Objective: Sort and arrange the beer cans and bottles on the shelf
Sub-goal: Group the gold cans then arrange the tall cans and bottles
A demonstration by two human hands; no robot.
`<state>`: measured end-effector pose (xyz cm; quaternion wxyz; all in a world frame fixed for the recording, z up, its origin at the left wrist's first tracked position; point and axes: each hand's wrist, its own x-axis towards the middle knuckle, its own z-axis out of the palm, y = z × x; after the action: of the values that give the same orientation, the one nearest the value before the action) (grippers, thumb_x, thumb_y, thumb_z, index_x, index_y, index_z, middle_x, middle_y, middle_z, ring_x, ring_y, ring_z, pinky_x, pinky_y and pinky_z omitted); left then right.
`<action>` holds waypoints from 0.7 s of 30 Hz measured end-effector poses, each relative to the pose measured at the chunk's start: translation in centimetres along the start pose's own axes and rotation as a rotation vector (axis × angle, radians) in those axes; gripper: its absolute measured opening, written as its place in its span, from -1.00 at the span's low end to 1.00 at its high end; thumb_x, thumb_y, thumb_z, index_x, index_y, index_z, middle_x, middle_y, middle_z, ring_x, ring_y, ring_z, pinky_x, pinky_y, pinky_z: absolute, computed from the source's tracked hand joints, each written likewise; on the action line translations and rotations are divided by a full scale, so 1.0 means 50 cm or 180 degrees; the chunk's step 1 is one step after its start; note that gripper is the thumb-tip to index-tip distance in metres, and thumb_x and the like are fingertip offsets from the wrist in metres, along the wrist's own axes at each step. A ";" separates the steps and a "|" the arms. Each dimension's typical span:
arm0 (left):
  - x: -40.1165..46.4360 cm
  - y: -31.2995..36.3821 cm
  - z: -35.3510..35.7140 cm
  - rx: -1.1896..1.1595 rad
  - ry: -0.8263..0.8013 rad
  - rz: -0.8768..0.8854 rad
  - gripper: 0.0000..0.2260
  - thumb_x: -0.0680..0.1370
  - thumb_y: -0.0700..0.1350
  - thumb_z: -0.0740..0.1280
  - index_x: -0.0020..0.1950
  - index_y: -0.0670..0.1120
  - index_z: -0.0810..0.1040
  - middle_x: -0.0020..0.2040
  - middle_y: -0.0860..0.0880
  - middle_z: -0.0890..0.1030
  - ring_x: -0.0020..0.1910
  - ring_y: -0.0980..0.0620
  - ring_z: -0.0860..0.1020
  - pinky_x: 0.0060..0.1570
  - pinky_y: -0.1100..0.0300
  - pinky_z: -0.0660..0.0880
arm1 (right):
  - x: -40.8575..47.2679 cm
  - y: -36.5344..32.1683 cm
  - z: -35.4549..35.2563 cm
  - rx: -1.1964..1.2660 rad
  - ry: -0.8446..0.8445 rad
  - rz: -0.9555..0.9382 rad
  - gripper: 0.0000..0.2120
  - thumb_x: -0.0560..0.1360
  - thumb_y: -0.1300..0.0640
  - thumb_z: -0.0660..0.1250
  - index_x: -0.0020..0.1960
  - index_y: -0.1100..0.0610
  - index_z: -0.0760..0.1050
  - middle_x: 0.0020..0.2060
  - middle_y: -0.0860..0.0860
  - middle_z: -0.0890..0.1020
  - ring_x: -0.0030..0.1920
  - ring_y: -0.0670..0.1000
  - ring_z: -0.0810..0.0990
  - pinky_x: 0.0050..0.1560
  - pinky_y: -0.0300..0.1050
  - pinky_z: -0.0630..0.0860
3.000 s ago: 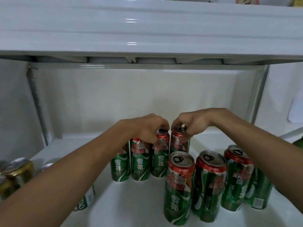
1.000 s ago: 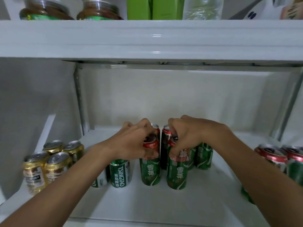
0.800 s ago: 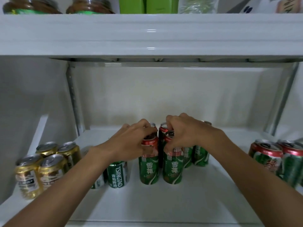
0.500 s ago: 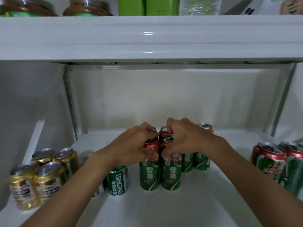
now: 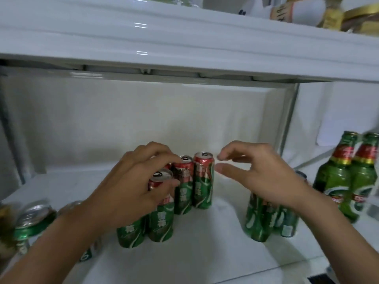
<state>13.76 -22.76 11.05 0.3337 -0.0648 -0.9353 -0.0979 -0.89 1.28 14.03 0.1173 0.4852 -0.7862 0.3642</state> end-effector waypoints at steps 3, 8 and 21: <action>0.041 0.083 0.054 -0.0545 -0.0303 0.0154 -0.69 0.65 0.05 0.27 0.41 0.22 0.46 0.26 0.30 0.42 0.28 0.25 0.45 0.23 0.26 0.41 | -0.044 0.068 -0.120 -0.0475 0.0155 0.0138 -0.77 0.50 -0.18 0.36 0.05 -0.09 0.62 0.02 -0.25 0.68 0.08 -0.29 0.60 0.06 -0.36 0.49; 0.124 0.197 0.178 -0.0820 -0.0604 0.0047 -0.64 0.67 0.07 0.26 0.47 0.23 0.39 0.29 0.30 0.40 0.30 0.32 0.41 0.20 0.43 0.35 | -0.098 0.223 -0.209 -0.0885 -0.0521 0.0595 -0.51 0.46 -0.31 0.32 0.32 -0.15 0.48 0.30 -0.23 0.52 0.22 -0.20 0.45 0.07 -0.28 0.43; 0.215 0.295 0.298 -0.0678 -0.0603 -0.0869 -0.42 0.39 0.24 0.55 0.37 0.22 0.49 0.19 0.27 0.44 0.17 0.33 0.46 0.04 0.53 0.35 | -0.096 0.372 -0.194 0.0143 -0.0899 0.0358 -0.50 0.41 -0.02 0.58 0.28 -0.16 0.47 0.12 -0.20 0.63 0.12 -0.16 0.62 0.15 -0.05 0.63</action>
<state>-0.89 -4.46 8.65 0.2191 0.0188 -0.9470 -0.2341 -15.91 16.08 9.78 -0.0260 0.4893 -0.8125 0.3158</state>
